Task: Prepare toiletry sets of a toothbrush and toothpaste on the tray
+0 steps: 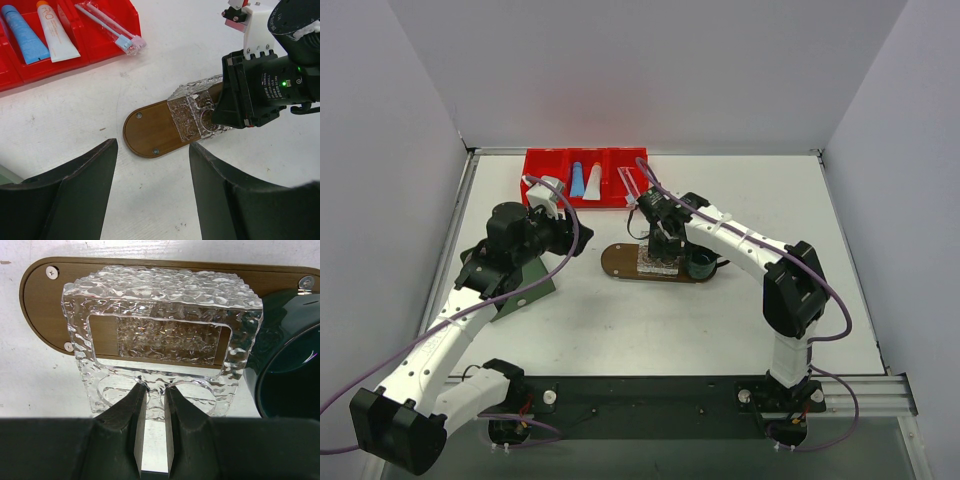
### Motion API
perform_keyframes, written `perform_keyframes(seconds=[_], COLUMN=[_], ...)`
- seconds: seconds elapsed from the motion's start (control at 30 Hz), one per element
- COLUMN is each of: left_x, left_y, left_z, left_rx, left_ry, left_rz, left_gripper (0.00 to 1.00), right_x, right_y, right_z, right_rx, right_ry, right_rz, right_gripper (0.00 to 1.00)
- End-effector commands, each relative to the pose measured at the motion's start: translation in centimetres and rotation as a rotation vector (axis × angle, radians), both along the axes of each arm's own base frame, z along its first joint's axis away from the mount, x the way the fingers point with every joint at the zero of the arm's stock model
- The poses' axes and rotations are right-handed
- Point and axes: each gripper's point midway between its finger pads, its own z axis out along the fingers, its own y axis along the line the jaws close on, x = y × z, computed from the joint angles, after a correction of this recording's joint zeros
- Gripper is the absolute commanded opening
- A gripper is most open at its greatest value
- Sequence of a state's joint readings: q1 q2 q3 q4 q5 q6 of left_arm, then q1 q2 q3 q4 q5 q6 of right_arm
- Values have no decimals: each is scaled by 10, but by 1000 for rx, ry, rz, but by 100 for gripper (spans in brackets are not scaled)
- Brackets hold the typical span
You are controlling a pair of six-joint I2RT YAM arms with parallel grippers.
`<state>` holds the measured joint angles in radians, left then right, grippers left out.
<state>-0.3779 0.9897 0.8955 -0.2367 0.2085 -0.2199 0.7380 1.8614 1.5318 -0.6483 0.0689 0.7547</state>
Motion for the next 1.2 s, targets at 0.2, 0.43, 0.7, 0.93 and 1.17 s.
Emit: perform_keyframes(seconds=[0.2, 0.43, 0.7, 0.93, 1.17], left_x=[4, 3, 4, 4, 4], left_y=[1, 1, 1, 1, 2], left_z=[15, 15, 14, 14, 14], left_rx=[0, 0, 1, 3, 6], left_ry=[-44, -44, -41, -42, -40], left_rz=[5, 5, 5, 6, 7], left_gripper=[69, 69, 70, 70, 70], right_x=[-1, -1, 0, 1, 3], right_y=[-9, -9, -9, -11, -10], right_z=[-9, -8, -5, 0, 9], right_rx=[-40, -44, -42, -44, -32], right_ry=[42, 41, 32, 15, -8], right_rz=[11, 31, 27, 29, 30], right_gripper=[0, 7, 24, 35, 40])
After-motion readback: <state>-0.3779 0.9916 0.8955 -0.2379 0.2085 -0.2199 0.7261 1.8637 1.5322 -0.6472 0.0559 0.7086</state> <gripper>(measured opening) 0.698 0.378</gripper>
